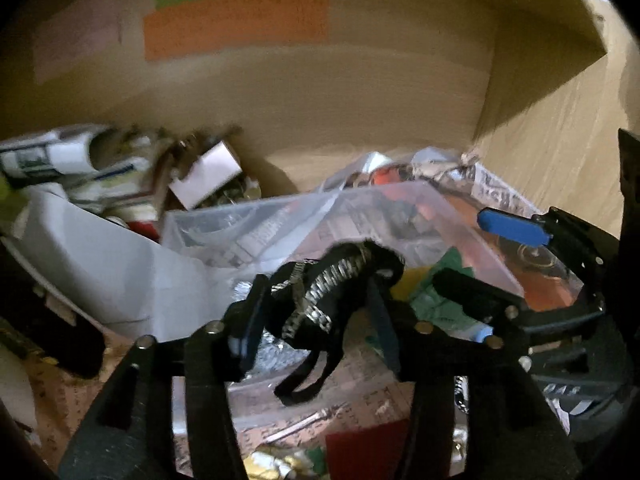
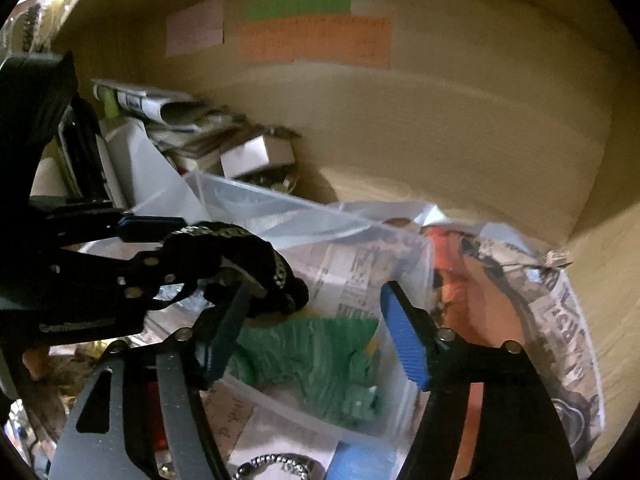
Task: Organize soft objects
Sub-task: 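Lower the pouch and green cloth into the clear box and open both tools, then grasp the floral scrunchie with the left tool while the right tool grasps the white cloth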
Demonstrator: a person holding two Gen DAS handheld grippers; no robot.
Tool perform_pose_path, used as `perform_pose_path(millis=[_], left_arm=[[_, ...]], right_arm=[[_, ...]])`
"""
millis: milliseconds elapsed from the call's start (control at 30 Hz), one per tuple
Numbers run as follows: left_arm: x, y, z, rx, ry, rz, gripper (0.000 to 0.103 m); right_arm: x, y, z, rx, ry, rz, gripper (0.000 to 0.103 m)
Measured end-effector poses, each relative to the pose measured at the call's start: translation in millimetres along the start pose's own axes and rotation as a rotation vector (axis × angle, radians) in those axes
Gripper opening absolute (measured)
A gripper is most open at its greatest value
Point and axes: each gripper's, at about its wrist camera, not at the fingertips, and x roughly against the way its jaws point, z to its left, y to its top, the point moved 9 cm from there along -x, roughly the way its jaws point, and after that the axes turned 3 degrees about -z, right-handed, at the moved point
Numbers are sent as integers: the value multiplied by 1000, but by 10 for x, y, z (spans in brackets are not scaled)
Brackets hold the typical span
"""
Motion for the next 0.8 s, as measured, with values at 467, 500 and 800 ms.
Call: perform_pose_path(millis=[467, 500, 800], left_arm=[[830, -154, 299, 15, 74, -133, 89], [836, -221, 313, 16, 76, -123, 89], [822, -859, 420, 56, 87, -13, 89]], right_arm=[[717, -52, 109, -28, 15, -125, 83], [746, -90, 133, -32, 19, -125, 83], [826, -528, 420, -86, 96, -73, 83]])
